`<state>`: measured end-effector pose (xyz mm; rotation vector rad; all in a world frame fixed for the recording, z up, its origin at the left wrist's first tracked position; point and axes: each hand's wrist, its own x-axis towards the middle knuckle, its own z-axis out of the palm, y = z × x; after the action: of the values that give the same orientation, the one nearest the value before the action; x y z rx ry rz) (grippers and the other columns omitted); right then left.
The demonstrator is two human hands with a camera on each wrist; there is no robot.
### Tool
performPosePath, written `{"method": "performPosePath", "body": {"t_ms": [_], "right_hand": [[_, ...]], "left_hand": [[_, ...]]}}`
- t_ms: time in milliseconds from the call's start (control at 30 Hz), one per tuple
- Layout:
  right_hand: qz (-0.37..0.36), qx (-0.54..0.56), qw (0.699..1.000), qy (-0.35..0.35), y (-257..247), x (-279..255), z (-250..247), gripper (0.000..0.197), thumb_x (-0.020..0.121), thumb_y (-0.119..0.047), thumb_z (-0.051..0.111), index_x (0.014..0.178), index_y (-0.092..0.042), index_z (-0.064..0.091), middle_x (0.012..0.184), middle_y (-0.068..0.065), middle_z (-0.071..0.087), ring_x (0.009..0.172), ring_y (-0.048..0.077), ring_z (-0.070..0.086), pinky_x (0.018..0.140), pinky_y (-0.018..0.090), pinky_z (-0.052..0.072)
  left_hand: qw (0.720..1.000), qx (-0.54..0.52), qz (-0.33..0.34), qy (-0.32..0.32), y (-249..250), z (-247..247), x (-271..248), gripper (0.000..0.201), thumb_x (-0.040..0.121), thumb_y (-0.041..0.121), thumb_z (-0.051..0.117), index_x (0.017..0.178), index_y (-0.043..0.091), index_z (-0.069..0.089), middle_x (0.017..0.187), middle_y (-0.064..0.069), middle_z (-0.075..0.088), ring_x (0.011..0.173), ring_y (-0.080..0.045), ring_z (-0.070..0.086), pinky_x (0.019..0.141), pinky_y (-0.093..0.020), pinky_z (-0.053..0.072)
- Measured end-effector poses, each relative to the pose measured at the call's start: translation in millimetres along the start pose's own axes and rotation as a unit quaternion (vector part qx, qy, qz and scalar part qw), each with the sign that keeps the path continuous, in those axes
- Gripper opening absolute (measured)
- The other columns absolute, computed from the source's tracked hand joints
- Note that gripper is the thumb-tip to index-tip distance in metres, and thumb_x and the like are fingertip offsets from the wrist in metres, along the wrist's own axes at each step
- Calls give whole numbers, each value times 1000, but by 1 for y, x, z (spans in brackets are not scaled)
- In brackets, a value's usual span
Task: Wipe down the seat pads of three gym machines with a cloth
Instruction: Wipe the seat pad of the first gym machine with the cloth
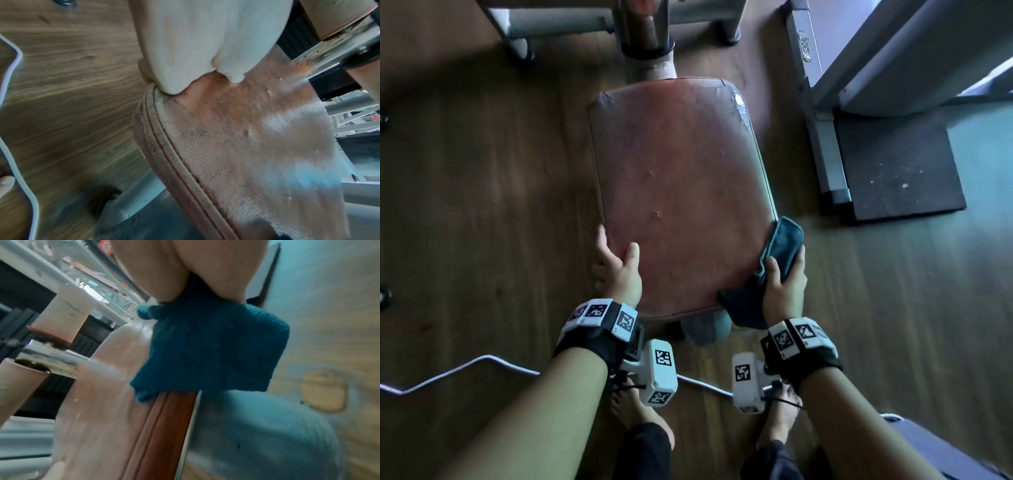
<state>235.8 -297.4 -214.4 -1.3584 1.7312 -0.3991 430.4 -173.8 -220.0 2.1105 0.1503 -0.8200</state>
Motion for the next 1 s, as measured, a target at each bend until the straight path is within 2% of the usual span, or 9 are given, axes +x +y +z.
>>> {"method": "performPosePath", "body": {"t_ms": [100,233,300,433,600,733,800,933,1000], "right_hand": [[91,79,991,50,-1,-31,20,74,94,-37,56,153,-26,13,146,23,27,130,35,39,101,31,31],[167,132,974,77,-4,-57,46,77,94,-41,54,153,-24,7,146,24,30,128,37,42,101,36,33],[187,147,969,68,-2,-68,55,78,95,-40,53,153,-21,5,146,24,32,129,36,42,103,34,32],[167,183,967,52,7,-66,53,74,95,-35,55,152,-15,13,143,15,40,130,29,44,102,27,32],[149,193,964,107,7,-48,44,65,95,-37,55,149,-15,25,136,11,50,125,27,50,101,30,37],[213,146,964,62,-13,-73,59,78,96,-46,46,153,-23,-1,154,22,17,133,37,36,105,38,29],[207,117,971,25,-16,-84,61,84,97,-48,44,151,-25,-16,157,22,-4,142,37,20,112,43,18],[60,-25,996,60,-9,-73,57,82,97,-39,47,153,-20,-10,157,16,-19,144,40,-13,117,56,5],[-13,-150,987,55,-10,-62,56,74,98,-38,44,154,-22,-3,156,10,-26,141,36,-27,112,63,2]], "left_hand": [[1000,-10,-12,-23,3,-3,1,63,97,40,47,148,44,11,149,-14,27,131,-30,37,106,-39,28],[998,-6,5,-64,9,-16,8,65,97,32,52,148,33,13,145,-13,36,112,-22,46,97,-29,30],[996,9,11,-89,12,-27,15,66,94,29,59,145,29,17,139,-9,44,107,-20,48,102,-34,36],[990,70,35,-121,20,-49,24,68,88,27,69,141,23,27,133,0,42,114,-16,44,98,-31,33],[979,131,121,-100,20,-61,28,61,83,22,74,134,16,41,141,-8,45,131,-23,40,103,-34,33],[977,130,140,-91,18,-59,27,61,83,19,75,133,12,42,140,-10,45,131,-26,41,103,-34,33],[979,120,143,-87,16,-58,25,60,83,18,74,134,12,43,141,-9,45,131,-26,41,104,-35,34],[983,86,137,-88,12,-56,17,58,88,12,68,139,12,42,146,-7,41,134,-23,38,105,-32,31],[986,64,129,-83,8,-55,14,55,90,7,63,140,12,43,143,-6,44,126,-16,42,99,-27,32]]}}
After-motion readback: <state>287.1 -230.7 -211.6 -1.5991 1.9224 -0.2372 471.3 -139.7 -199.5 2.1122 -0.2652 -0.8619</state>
